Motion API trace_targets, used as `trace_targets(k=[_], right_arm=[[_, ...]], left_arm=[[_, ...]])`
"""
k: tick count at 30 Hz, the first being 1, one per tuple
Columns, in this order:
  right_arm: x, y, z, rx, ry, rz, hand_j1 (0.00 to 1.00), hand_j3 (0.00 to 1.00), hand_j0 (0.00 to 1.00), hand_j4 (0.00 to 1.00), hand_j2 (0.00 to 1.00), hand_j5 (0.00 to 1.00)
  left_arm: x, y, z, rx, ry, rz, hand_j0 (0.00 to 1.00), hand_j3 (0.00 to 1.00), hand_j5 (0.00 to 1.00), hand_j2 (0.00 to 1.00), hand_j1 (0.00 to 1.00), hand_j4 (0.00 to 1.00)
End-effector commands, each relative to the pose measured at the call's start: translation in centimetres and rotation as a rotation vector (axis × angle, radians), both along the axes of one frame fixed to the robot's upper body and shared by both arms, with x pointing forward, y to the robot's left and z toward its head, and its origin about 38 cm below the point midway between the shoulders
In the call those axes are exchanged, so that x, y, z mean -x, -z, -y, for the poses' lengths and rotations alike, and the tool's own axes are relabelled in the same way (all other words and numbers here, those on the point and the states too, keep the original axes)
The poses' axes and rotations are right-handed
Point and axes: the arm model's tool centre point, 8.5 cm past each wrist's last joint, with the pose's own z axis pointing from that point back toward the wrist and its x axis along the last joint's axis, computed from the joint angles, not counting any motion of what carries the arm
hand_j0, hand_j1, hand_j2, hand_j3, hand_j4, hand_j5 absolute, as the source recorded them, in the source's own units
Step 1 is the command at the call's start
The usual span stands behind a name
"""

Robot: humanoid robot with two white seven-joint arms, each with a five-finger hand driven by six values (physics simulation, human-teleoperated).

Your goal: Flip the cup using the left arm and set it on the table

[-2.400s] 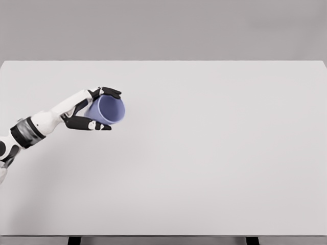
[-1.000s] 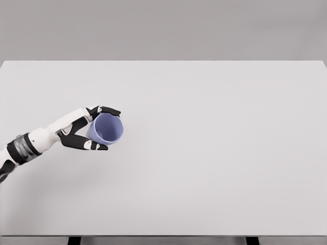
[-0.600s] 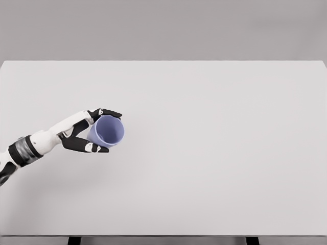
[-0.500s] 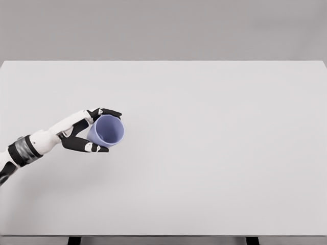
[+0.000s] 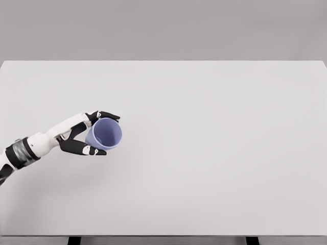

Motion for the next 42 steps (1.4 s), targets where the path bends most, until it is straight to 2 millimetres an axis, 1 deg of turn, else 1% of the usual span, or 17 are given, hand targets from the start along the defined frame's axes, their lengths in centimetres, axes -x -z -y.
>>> trace_targets(k=[1,5,7,11,16,19,21,22,24,26,28,38,42], right_arm=[[0.0,0.0,0.0,0.001,0.001,0.000,1.00,1.00,1.00,1.00,1.00,1.00],[-0.1,0.0,0.0,-0.001,0.000,0.002,1.00,1.00,1.00,1.00,1.00,1.00],[0.0,0.0,0.0,0.001,0.001,0.000,1.00,1.00,1.00,1.00,1.00,1.00],[0.0,0.0,0.0,0.001,0.001,0.000,1.00,1.00,1.00,1.00,1.00,1.00],[-0.1,0.0,0.0,0.001,0.001,0.002,1.00,1.00,1.00,1.00,1.00,1.00],[0.0,0.0,0.0,-0.001,0.000,0.000,1.00,1.00,1.00,1.00,1.00,1.00],[0.0,0.0,0.0,-0.001,0.000,0.000,1.00,1.00,1.00,1.00,1.00,1.00],[0.0,0.0,0.0,-0.001,0.000,0.000,1.00,1.00,1.00,1.00,1.00,1.00],[0.0,0.0,0.0,0.001,0.001,0.000,1.00,1.00,1.00,1.00,1.00,1.00],[0.0,0.0,0.0,-0.001,0.000,0.000,1.00,1.00,1.00,1.00,1.00,1.00],[0.0,0.0,0.0,-0.001,0.000,0.000,1.00,1.00,1.00,1.00,1.00,1.00],[0.0,0.0,0.0,-0.001,0.000,0.000,1.00,1.00,1.00,1.00,1.00,1.00],[0.0,0.0,0.0,-0.001,0.000,0.000,1.00,1.00,1.00,1.00,1.00,1.00]], left_arm=[[-0.1,-0.1,-0.1,0.007,-0.004,-0.002,0.81,0.81,0.81,0.81,0.81,0.81],[-0.2,-0.3,-0.2,0.004,-0.009,0.007,0.81,0.81,0.81,0.81,0.81,0.81],[-0.2,-0.4,-0.3,-0.007,-0.006,0.017,0.84,0.84,0.84,0.84,0.84,0.84],[-0.4,-0.8,-0.5,-0.022,-0.003,0.037,0.84,0.84,0.84,0.84,0.84,0.84],[-0.4,-0.9,-0.5,-0.025,0.007,0.039,0.84,0.84,0.84,0.84,0.84,0.84],[-0.1,-0.6,-0.3,-0.027,0.026,0.030,0.84,0.84,0.84,0.84,0.84,0.84],[-0.2,-1.1,-1.0,-0.020,0.004,0.041,0.84,0.84,0.84,0.84,0.84,0.84],[0.0,-0.8,-1.5,-0.008,-0.016,0.032,0.84,0.84,0.84,0.84,0.84,0.84],[0.0,-1.3,-1.4,0.003,-0.017,0.046,0.84,0.84,0.84,0.84,0.84,0.84],[0.0,-2.0,-2.0,-0.007,-0.023,0.059,0.84,0.84,0.84,0.84,0.84,0.84],[0.1,-2.4,-2.0,0.002,-0.021,0.061,0.84,0.84,0.84,0.84,0.84,0.84],[0.7,-1.3,-2.4,-0.011,-0.028,0.033,0.85,0.85,0.85,0.85,0.85,0.85],[0.7,-1.2,-2.8,-0.023,-0.034,0.031,0.90,0.90,0.90,0.90,0.90,0.90]])
